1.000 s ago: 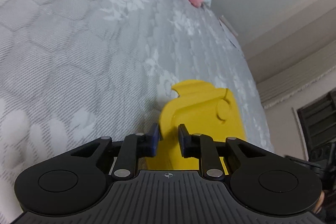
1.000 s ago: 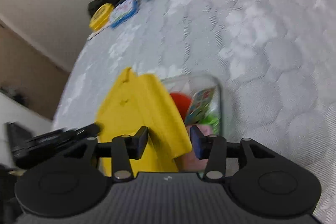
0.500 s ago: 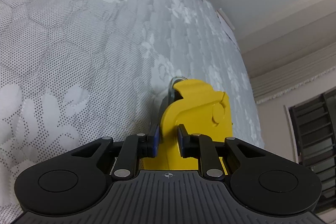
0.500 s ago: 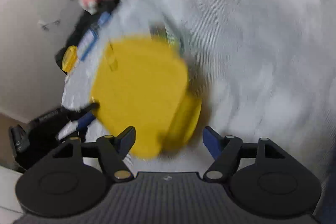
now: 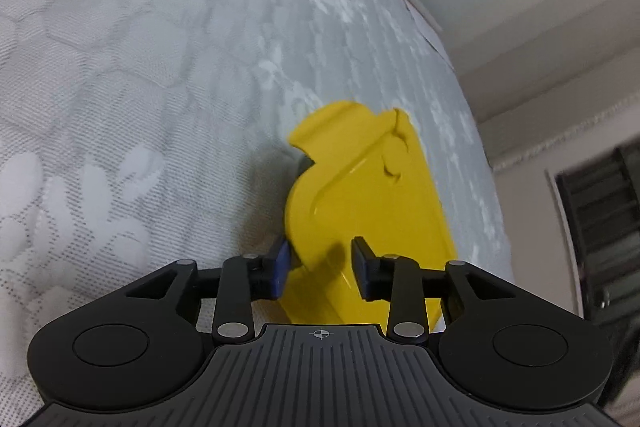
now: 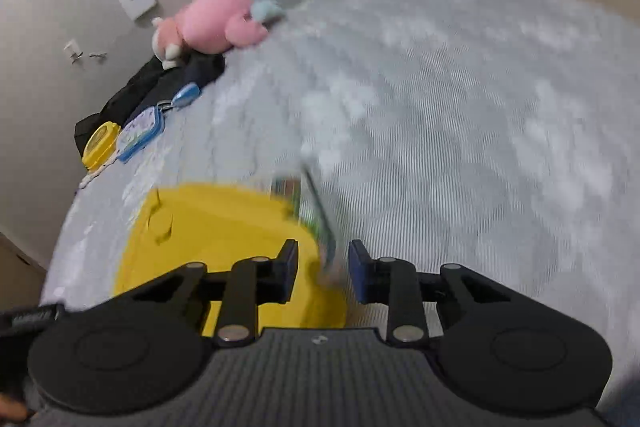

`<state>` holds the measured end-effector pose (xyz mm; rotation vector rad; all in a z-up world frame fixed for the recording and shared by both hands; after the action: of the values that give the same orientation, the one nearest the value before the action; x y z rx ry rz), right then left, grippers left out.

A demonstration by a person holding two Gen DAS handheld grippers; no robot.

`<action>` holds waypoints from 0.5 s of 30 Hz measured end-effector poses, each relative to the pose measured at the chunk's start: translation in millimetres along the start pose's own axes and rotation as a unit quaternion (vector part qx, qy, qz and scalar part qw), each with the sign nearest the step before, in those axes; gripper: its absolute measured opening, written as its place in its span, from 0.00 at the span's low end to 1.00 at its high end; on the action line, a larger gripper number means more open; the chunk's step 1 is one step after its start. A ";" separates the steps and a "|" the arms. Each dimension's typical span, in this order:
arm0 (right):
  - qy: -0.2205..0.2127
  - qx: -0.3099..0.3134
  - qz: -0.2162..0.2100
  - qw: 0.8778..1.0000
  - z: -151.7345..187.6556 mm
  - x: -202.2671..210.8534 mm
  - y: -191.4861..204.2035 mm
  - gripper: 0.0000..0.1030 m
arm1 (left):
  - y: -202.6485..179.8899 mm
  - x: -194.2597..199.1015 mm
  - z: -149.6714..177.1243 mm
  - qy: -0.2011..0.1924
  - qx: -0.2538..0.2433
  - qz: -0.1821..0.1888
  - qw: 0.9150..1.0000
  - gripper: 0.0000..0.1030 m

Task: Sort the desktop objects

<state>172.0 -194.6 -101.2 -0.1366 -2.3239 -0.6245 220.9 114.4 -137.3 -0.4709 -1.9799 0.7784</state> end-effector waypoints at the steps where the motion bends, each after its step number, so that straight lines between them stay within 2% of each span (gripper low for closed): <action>1: 0.000 0.002 0.000 1.000 -5.6 -3.1 1.1 0.31 | -0.8 -1.0 0.6 0.001 0.001 0.003 1.000 0.35; 3: 0.010 -0.031 0.003 0.999 -10.6 -4.2 -2.8 0.42 | 3.3 -1.8 -1.1 0.001 0.011 0.005 1.000 0.35; 4: 0.021 -0.059 0.002 0.998 -6.8 -1.3 -6.5 0.59 | 6.0 -2.2 -2.4 0.000 0.017 0.005 1.000 0.35; 5: 0.029 -0.080 0.002 0.996 -0.9 3.3 -10.7 0.67 | 8.8 -2.7 -4.0 -0.001 0.023 0.004 1.000 0.35; 7: 0.056 -0.110 0.001 0.992 20.7 10.6 -15.0 0.67 | 13.0 -4.6 -5.7 -0.001 0.032 0.003 0.999 0.35; 11: 0.114 -0.108 -0.016 0.987 58.9 -5.8 -14.5 0.68 | 12.4 -8.5 -4.5 0.006 0.035 0.012 0.999 0.35; 12: 0.122 -0.111 -0.019 0.986 62.4 -14.4 -13.5 0.64 | 10.6 -8.4 -3.8 0.006 0.031 0.016 0.999 0.35; 14: 0.124 -0.125 -0.053 0.983 61.2 -20.1 -10.6 0.49 | 4.7 -5.1 -2.2 0.004 0.018 0.025 1.000 0.37; 15: 0.123 -0.127 -0.053 0.983 57.5 -19.3 -9.2 0.49 | 1.2 -3.4 -1.8 0.001 0.009 0.027 1.000 0.37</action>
<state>148.2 -173.9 -153.9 -0.0505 -2.0158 -0.9375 224.2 113.8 -139.6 -0.5171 -1.9625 0.8292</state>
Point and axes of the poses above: each gripper's, at about its wrist camera, not at the fingertips, and x roughly against the way its jaws point, y to its left, z to its underside, the point moved 5 cm from there along -x, roughly the way its jaws point, and after that the axes turned 3 degrees about -x, right-handed, at the moved point
